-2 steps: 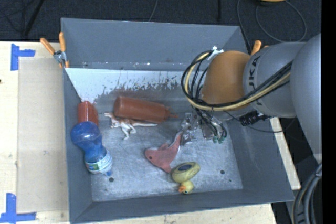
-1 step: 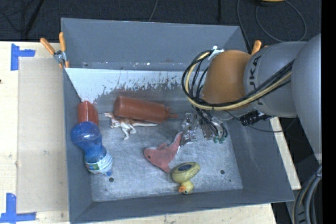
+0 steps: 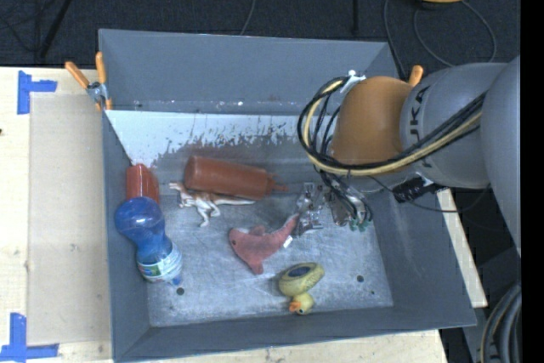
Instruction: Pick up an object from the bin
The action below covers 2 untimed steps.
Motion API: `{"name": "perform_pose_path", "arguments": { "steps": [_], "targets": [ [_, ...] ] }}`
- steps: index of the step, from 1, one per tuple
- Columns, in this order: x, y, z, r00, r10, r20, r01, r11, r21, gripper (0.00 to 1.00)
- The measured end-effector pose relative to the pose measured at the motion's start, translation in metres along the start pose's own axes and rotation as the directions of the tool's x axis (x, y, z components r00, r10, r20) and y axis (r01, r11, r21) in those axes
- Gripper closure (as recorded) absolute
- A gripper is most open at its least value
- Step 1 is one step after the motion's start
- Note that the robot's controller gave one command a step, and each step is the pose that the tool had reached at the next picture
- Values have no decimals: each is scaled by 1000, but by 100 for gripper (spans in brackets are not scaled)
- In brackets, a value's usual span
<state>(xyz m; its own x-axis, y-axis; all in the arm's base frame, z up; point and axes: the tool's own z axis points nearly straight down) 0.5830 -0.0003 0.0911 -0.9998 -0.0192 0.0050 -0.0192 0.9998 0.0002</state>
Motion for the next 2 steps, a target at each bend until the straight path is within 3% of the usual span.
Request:
{"name": "perform_pose_path", "arguments": {
  "steps": [2],
  "targets": [
    [-3, 0, -32, 1000, -1, 8, 1, 1000, 0, 100]
  ]
}}
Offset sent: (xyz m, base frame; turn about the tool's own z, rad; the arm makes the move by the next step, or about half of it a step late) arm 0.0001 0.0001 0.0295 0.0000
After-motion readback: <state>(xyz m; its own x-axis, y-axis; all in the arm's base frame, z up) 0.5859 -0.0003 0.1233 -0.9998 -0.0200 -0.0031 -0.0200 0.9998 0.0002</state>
